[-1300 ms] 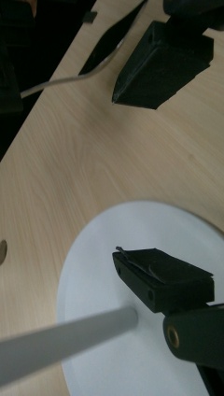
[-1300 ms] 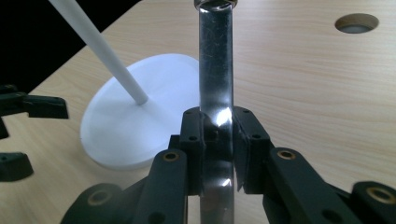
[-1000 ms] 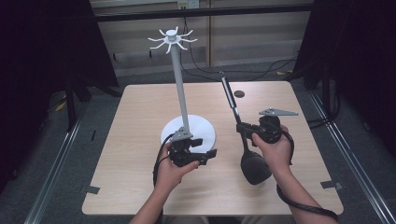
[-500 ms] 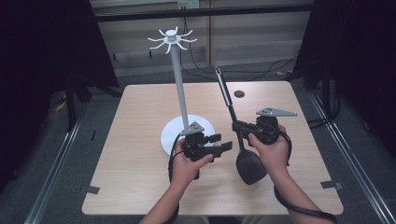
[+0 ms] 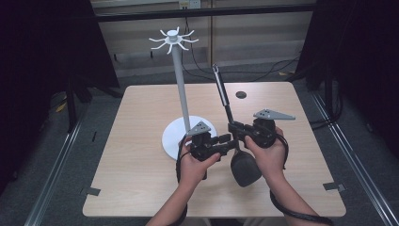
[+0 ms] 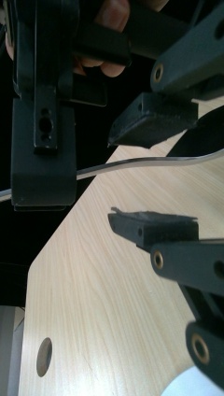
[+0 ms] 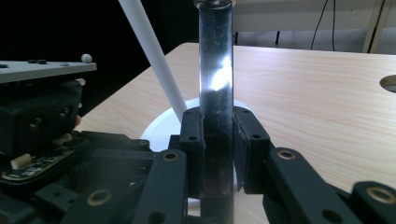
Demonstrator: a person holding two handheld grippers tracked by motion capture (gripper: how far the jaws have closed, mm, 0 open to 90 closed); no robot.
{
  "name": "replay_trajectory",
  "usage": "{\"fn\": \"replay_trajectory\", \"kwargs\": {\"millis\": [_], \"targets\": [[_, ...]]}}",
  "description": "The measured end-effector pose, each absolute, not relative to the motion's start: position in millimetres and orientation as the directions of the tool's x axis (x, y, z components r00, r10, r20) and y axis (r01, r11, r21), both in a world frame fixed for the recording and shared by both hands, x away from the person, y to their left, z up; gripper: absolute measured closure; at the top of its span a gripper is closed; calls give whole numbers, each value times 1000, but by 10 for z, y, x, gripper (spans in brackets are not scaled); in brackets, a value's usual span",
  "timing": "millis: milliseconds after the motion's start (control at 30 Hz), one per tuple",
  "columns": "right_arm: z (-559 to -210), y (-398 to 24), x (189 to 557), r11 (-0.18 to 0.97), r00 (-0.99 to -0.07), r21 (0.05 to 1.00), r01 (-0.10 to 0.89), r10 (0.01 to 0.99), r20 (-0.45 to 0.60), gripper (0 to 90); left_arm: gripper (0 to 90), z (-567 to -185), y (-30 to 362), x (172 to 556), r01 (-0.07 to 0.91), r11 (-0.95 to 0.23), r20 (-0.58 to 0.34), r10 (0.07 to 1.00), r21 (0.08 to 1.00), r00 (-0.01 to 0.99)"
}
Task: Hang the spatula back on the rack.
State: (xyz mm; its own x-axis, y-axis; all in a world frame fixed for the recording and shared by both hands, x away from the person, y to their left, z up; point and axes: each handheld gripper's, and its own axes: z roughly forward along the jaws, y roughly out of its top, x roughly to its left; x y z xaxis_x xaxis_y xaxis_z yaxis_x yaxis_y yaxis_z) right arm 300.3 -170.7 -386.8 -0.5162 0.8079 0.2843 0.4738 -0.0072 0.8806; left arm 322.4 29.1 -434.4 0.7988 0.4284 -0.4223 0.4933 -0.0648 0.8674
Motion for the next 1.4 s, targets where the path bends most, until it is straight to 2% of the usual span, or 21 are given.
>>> {"fn": "replay_trajectory", "kwargs": {"millis": [167, 333, 500, 767, 1100, 1400], "targets": [[-3863, -1684, 2984, -28, -518, 886, 464, 802, 296, 755, 675, -4311, 306, 3246, 485, -63, -415, 431, 872, 801], [-3861, -1687, 2971, -36, -518, 889, 457, 801, 299, 755, 742, -4290, 302, 3243, 486, -71, -416, 416, 871, 808], [-3856, -1689, 2955, -21, -526, 890, 455, 801, 287, 757, 857, -4256, 301, 3236, 476, -100, -397, 418, 874, 817], [-3814, -1690, 2943, -39, -566, 893, 449, 761, 318, 757, 881, -4159, 403, 3257, 458, -133, -380, 384, 879, 841], [-3754, -1690, 2961, -7, -682, 917, 400, 666, 302, 757, 883, -4054, 529, 3225, 375, -172, -293, 369, 911, 882], [-3728, -1667, 3006, -10, -738, 922, 387, 596, 316, 733, 883, -4022, 651, 3190, 316, -189, -229, 375, 929, 898]]}}
